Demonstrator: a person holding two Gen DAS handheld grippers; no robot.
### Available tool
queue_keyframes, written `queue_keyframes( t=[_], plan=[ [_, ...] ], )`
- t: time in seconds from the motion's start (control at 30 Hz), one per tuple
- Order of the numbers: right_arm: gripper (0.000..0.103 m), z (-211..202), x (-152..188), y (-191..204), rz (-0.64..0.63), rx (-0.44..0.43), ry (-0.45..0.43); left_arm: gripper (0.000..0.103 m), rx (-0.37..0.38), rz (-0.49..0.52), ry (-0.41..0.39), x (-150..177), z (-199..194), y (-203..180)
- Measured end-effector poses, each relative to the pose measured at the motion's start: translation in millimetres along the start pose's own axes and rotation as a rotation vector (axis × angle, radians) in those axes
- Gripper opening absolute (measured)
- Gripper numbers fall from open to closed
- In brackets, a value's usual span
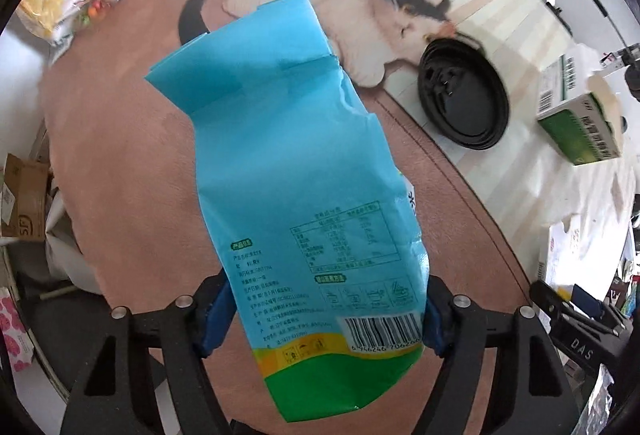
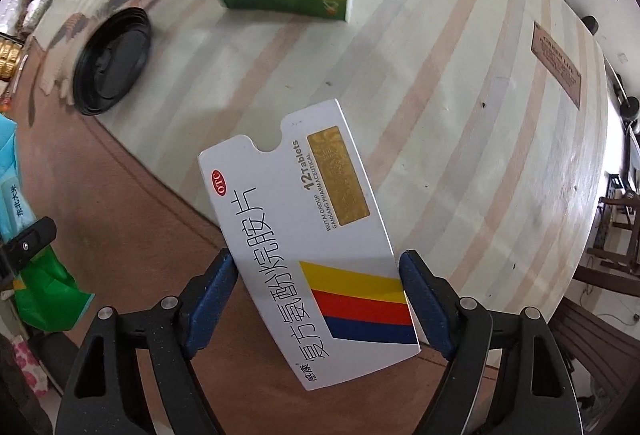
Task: Collect trash
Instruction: 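Carry the snack bag and medicine box over the trash bin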
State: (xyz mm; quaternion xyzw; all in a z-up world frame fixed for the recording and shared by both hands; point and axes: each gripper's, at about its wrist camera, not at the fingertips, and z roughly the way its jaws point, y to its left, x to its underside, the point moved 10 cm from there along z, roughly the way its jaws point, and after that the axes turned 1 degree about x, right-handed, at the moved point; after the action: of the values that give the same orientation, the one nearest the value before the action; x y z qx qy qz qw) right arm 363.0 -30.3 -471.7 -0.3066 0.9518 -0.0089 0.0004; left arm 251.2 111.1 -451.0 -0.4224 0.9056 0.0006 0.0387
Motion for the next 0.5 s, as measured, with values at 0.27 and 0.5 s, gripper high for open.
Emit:
queue_keyframes(
  t=[0.27, 0.5],
  plan=[
    [0.084, -60.3, 20.5, 30.7, -0.04, -0.074, -0.082, 0.072, 0.019, 0.003, -0.111, 10.7, -57.2, 18.1],
    [0.083, -110.2, 58.7, 90.4, -0.107, -0.144, -0.14, 0.072, 0.055, -0.066, -0.191, 59.5, -115.5, 119.7]
  ],
)
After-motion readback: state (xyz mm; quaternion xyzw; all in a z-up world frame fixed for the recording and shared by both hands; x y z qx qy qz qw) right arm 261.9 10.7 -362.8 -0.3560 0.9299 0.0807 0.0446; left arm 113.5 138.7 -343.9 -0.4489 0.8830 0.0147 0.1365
